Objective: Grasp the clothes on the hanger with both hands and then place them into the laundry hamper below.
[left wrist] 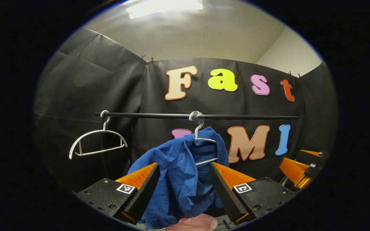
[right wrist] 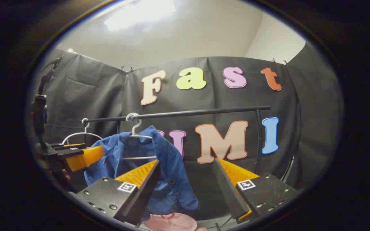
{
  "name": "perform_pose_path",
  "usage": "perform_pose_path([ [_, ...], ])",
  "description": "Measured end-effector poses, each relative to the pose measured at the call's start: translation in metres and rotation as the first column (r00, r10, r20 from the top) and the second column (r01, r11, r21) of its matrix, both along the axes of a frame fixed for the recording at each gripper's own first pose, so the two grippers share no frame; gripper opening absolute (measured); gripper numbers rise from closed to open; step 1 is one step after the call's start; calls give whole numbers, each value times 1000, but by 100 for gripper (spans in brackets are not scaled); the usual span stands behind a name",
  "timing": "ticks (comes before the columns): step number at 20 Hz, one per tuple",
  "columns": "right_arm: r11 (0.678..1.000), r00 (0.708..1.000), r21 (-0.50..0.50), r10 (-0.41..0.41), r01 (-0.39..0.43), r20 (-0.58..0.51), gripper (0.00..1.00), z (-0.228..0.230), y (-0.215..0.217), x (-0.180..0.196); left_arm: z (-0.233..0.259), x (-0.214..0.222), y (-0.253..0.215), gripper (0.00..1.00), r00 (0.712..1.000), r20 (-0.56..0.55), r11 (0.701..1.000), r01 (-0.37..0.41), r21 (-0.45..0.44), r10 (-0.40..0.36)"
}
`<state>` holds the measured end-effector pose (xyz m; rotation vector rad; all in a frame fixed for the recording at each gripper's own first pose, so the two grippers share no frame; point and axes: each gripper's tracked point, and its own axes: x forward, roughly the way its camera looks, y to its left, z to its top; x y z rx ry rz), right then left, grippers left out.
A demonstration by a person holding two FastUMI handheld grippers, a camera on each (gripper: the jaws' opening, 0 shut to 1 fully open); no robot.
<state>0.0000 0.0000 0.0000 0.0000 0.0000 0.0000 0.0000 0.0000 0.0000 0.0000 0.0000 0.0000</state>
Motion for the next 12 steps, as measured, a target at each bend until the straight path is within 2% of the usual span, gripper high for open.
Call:
perform_pose_path([
  [12,997,997,-7,78,-78,2,98,-4,14,7,11,-13,-5,95,999,16,999,-40,21,39],
])
